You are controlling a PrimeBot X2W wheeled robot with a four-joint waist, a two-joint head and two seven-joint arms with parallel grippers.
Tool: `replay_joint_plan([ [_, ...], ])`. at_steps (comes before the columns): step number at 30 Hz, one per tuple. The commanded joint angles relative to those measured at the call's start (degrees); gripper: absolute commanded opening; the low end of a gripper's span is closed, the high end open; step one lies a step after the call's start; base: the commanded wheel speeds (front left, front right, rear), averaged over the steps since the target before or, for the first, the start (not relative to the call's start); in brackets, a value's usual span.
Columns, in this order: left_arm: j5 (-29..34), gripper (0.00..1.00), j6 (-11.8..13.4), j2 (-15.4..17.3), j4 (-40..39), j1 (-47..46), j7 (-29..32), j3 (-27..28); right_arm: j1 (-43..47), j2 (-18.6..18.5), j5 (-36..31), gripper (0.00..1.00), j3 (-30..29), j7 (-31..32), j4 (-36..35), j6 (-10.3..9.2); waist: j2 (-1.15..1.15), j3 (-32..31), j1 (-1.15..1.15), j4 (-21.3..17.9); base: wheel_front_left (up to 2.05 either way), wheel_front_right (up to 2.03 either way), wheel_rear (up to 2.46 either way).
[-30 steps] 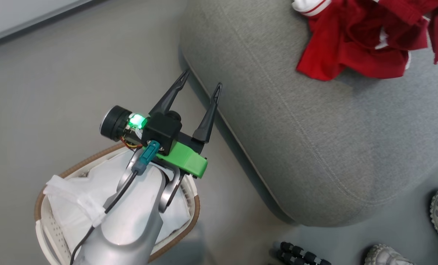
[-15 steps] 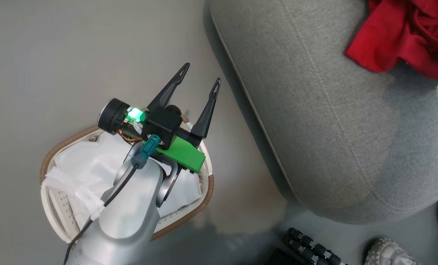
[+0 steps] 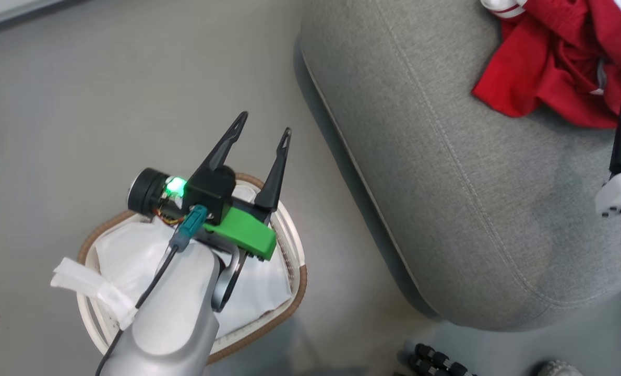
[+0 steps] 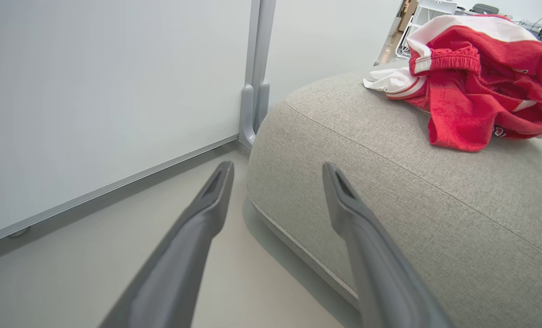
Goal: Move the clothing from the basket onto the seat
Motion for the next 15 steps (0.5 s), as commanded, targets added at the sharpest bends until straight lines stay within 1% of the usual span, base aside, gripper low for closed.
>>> replay_joint_plan([
  [1, -0.3, 1.0, 0.3, 0.1, -0.1, 1.5, 0.0, 0.7, 2.4, 0.3, -0.1, 1.0, -0.1, 0.0, -1.0, -0.08, 0.0, -3.5, -0.01, 0.3, 0.0, 0.0, 0.0],
  [8, -0.6, 1.0, 1.1, -0.2, -0.8, 5.5, 0.0, 3.7, 8.8, 1.8, 1.8, 1.0, 2.6, 0.0, -6.8, -0.08, 0.0, -8.5, -0.01, 3.4, 0.0, 0.0, 0.0],
  [12, 0.4, 1.0, 2.5, -0.3, -1.7, 7.5, 0.0, 5.7, 10.3, 3.5, 2.3, 1.0, 4.5, 0.0, -8.8, -0.08, 0.0, -10.5, -0.01, 5.9, 0.0, 0.0, 0.0],
  [15, 0.3, 1.0, 3.4, -0.4, -2.3, 8.9, 0.0, 7.2, 10.6, 5.0, 2.7, 1.0, 5.1, 0.0, -10.2, -0.08, 0.0, -12.0, -0.01, 8.5, 0.0, 0.0, 0.0],
])
